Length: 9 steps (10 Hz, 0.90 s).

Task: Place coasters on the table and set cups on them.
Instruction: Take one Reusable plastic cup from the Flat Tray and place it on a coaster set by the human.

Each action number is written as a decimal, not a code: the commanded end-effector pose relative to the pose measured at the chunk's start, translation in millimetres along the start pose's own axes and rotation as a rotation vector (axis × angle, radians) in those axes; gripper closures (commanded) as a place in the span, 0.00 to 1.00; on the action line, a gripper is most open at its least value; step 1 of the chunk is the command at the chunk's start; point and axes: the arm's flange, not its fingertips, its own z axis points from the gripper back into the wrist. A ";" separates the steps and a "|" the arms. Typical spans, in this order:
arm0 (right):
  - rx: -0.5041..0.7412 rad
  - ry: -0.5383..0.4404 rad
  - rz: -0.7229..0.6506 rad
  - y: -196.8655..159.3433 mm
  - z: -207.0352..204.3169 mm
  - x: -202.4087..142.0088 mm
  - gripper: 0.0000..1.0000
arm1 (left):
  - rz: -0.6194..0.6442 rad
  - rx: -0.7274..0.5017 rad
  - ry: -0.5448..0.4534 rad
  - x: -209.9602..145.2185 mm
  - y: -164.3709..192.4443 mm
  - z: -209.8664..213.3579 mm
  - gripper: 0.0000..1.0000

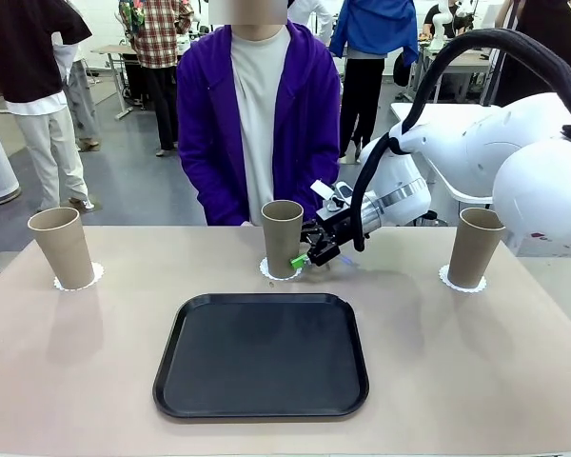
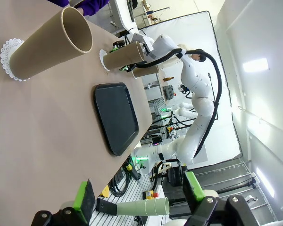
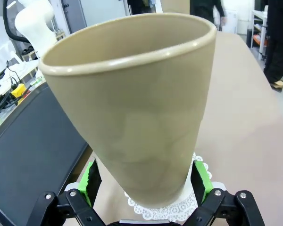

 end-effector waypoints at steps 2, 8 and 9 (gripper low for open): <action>-0.038 0.106 -0.046 13.3 10.0 10.9 0.00 | -0.002 -0.007 -0.007 0.6 -2.4 1.2 0.00; -0.342 0.309 -0.445 98.9 49.4 123.4 0.00 | -0.002 -0.007 -0.007 0.6 -2.4 1.2 0.00; -0.399 0.335 -0.524 111.9 49.1 138.2 0.00 | -0.002 -0.007 -0.007 0.6 -2.4 1.2 0.00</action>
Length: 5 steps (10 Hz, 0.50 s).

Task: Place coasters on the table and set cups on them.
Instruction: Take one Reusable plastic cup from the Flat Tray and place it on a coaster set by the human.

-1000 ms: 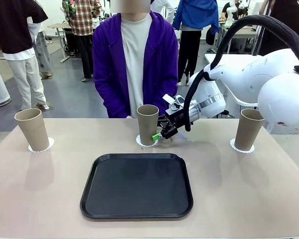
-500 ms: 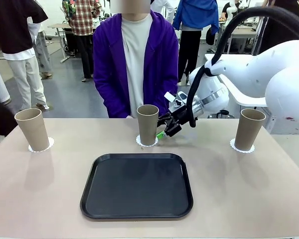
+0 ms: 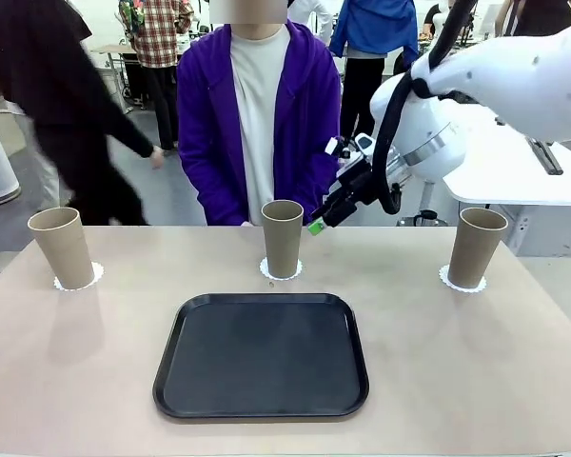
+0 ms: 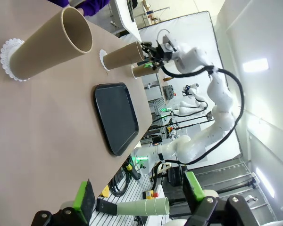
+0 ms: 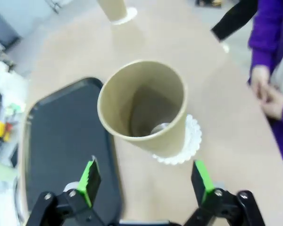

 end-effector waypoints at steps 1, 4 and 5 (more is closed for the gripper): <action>-0.093 0.134 -0.252 59.6 6.2 19.0 0.00 | -0.002 -0.007 -0.008 0.4 -2.5 1.5 0.00; -0.249 0.327 -0.409 134.3 9.1 75.9 0.00 | -0.002 -0.007 -0.008 0.4 -2.5 1.5 0.00; -0.272 0.386 -0.424 154.1 6.8 93.9 0.00 | -0.002 -0.007 -0.008 0.4 -2.5 1.5 0.00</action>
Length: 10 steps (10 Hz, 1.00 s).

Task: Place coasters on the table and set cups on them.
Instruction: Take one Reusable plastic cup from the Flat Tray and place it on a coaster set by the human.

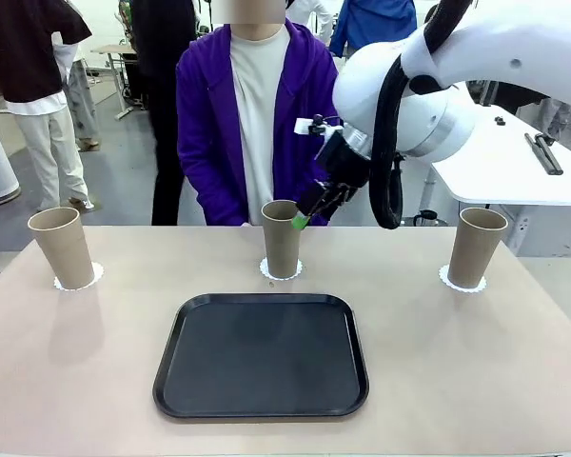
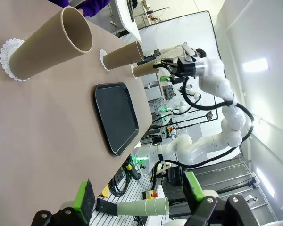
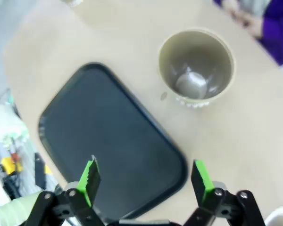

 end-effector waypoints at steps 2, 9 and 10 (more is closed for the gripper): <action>-0.064 0.165 -0.092 36.1 10.4 33.4 0.00 | -0.002 -0.006 -0.008 0.2 -2.5 1.7 0.00; -0.080 0.153 -0.089 47.4 15.5 20.7 0.00 | -0.002 -0.006 -0.008 0.2 -2.5 1.7 0.00; -0.080 0.153 -0.089 47.4 15.5 20.7 0.00 | -0.002 -0.006 -0.008 0.2 -2.5 1.7 0.00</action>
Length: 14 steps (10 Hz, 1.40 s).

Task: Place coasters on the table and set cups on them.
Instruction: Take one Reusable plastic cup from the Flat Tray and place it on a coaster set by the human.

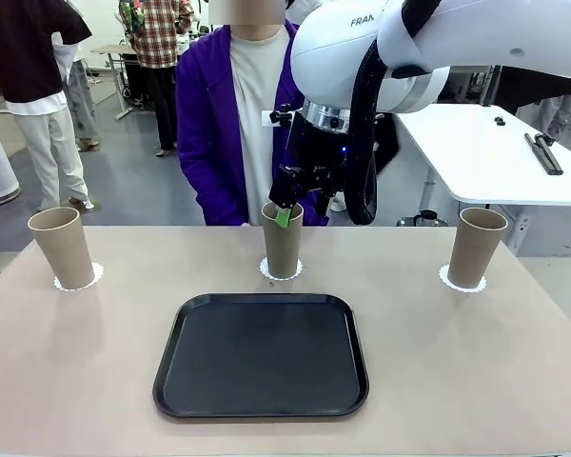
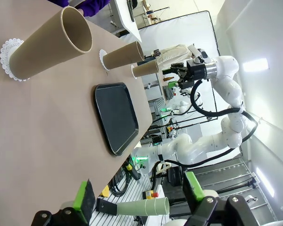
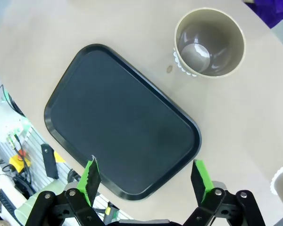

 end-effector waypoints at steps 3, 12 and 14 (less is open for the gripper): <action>0.009 -0.017 0.014 0.6 -3.1 -5.7 0.00 | -0.002 -0.006 -0.008 0.2 -2.5 1.7 0.00; -0.132 -0.072 -0.489 -74.8 54.2 -128.6 0.00 | -0.002 -0.006 -0.008 0.2 -2.5 1.7 0.00; -0.157 -0.027 -0.677 -101.5 78.6 -186.6 0.00 | -0.002 -0.006 -0.008 0.2 -2.5 1.7 0.00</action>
